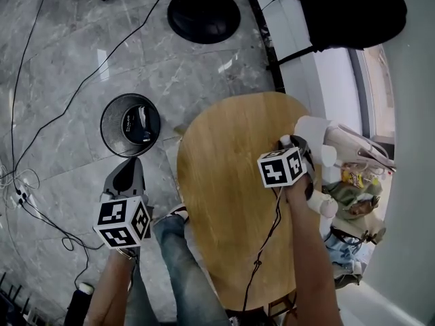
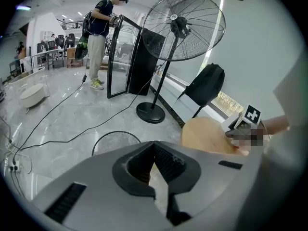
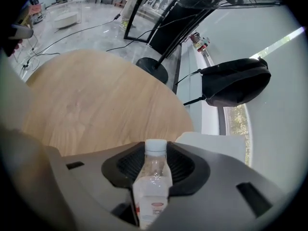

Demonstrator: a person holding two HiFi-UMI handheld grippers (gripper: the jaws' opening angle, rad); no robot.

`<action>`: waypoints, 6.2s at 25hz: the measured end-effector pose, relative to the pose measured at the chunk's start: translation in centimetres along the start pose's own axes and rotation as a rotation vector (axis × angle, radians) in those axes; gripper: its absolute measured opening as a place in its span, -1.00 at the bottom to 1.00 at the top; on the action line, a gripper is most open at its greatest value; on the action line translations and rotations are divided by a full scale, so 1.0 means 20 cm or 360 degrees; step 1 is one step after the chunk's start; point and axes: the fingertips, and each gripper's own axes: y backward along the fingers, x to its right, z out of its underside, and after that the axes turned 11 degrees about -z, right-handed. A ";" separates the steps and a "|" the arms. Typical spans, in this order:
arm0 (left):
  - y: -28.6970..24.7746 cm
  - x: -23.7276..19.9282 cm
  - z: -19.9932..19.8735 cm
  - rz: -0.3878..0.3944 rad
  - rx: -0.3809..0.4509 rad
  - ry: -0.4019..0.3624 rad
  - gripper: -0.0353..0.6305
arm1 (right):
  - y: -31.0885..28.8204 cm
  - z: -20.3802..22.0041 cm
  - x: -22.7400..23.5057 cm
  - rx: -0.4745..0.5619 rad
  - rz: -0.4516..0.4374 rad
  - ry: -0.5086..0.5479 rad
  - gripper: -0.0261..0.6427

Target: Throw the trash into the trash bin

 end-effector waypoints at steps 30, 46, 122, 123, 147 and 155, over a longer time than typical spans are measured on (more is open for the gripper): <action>0.27 -0.40 -0.23 0.0026 0.0095 -0.0015 -0.87 | 0.65 -0.20 -0.34 0.0202 0.0065 0.0014 -0.50; 0.50 -1.11 -0.37 -0.0158 0.0188 0.0121 -0.87 | 1.00 -0.86 -0.86 0.0532 -0.0032 0.0075 -0.50; 1.45 -1.32 -1.21 -0.0010 0.0485 0.0168 -0.87 | 2.38 -1.25 -1.17 0.1594 -0.0499 -0.1019 -0.90; 1.51 -1.30 -1.27 0.0009 0.0515 0.0158 -0.87 | 2.47 -1.23 -1.13 0.1629 -0.0471 -0.1032 -0.90; 1.72 -0.78 -1.59 0.0315 0.0663 -0.0138 -0.87 | 2.84 -0.92 -0.83 0.1729 -0.0198 -0.1178 -0.92; 1.72 -0.73 -1.61 0.0322 0.0686 -0.0122 -0.87 | 2.86 -0.93 -0.79 0.1764 -0.0196 -0.1196 -0.92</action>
